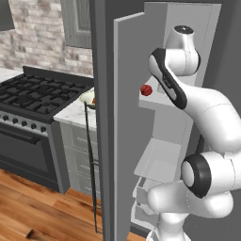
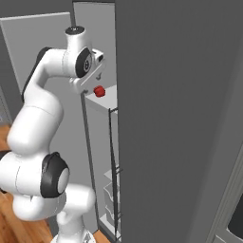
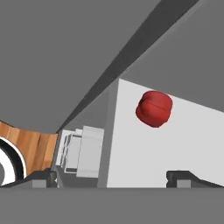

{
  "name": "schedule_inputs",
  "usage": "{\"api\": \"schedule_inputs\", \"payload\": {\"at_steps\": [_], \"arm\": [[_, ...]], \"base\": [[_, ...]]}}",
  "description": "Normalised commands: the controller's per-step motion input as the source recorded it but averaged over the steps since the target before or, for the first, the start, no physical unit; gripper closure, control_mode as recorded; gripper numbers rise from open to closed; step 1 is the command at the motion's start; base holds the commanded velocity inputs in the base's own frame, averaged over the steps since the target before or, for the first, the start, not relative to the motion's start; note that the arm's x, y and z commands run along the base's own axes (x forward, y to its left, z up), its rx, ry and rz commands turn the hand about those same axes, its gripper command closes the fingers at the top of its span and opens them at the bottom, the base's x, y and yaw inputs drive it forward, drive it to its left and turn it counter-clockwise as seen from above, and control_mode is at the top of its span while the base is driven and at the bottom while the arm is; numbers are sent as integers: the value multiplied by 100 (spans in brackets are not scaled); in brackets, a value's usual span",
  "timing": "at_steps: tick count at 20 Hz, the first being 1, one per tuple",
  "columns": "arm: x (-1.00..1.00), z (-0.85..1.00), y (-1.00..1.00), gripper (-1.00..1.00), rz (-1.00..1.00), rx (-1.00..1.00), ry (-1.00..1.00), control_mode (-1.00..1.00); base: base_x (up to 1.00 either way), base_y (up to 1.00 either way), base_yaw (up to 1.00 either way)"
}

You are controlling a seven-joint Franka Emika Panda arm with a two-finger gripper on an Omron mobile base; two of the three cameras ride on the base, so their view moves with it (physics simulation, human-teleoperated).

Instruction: Take the sweet potato, bell pepper, and mango from the freezer and place them in the bowl on the counter.

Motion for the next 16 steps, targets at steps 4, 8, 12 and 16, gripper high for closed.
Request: {"api": "schedule_inputs", "payload": {"at_steps": [4, 8, 12, 16], "arm": [[15, -14, 0, -100, 0, 9, 0, -100], [26, -15, 0, -100, 0, 8, 0, -100], [34, -15, 0, -100, 0, 3, 0, -100], [41, -20, 2, -100, 0, 0, 1, -100]], "base": [[0, 0, 0], [0, 0, 0], [0, 0, 0], [0, 0, 0]]}}
